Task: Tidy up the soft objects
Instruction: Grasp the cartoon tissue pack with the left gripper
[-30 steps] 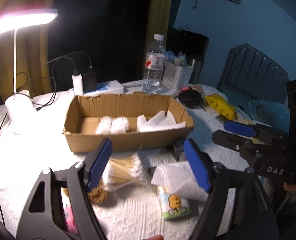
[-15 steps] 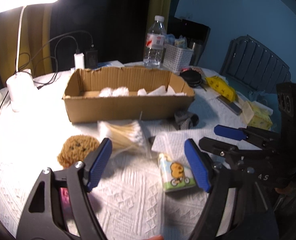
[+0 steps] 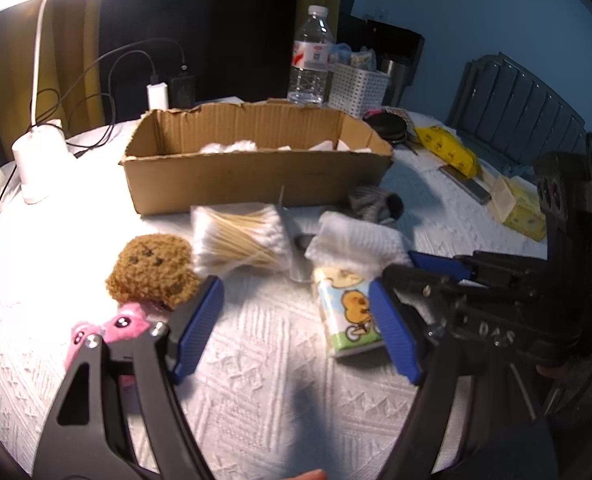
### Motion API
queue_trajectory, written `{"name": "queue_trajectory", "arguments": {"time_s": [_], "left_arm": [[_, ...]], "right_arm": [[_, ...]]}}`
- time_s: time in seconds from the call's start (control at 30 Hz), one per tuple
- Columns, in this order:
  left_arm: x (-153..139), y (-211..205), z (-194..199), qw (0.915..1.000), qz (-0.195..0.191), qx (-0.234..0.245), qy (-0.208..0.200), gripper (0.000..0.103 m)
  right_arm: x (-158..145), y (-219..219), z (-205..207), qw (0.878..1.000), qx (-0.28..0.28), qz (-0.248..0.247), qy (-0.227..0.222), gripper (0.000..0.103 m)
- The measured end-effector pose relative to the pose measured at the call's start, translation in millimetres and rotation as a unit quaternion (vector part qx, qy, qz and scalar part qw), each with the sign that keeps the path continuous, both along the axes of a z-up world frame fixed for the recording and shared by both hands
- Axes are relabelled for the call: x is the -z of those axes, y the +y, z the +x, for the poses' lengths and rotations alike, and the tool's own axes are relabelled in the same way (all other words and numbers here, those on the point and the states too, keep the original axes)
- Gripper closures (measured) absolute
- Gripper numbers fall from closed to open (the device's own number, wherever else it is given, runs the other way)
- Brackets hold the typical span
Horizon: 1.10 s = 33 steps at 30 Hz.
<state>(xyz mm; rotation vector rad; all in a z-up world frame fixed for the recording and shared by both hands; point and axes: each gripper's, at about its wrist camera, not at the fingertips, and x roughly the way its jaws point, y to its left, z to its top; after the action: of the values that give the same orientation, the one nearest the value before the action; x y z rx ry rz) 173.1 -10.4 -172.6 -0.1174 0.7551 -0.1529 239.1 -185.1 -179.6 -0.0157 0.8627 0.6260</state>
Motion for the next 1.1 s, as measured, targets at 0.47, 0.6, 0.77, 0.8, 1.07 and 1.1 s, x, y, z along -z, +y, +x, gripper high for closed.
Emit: {"name": "queue_trajectory", "arguments": {"time_s": [0.47,0.6,0.77,0.8,1.07,1.1], "left_arm": [[21,-54,18,0.9969,0.049,0.037,0.05,0.027],[29,-60,24,0.9959,0.059,0.029,0.062,0.027],[32,-65,27,0.9947,0.071,0.036,0.066,0.05],[32,-66,26,0.9945,0.071,0.039,0.066,0.051],[0,-65,15,0.9963,0.065,0.054,0.019,0.056],[-4,-64,14,0.9965,0.063,0.054,0.012,0.056]], "right_arm": [[-22,-48,-15,0.998,0.005,0.039,-0.042,0.09],[-30,-65,-17,0.997,0.019,0.046,-0.052,0.09],[-31,-80,-17,0.997,0.033,0.049,-0.054,0.09],[-31,-81,-17,0.997,0.033,0.049,-0.054,0.09],[-38,-79,-17,0.997,0.025,0.049,-0.062,0.09],[-40,-77,-18,0.997,0.023,0.048,-0.063,0.09]]}}
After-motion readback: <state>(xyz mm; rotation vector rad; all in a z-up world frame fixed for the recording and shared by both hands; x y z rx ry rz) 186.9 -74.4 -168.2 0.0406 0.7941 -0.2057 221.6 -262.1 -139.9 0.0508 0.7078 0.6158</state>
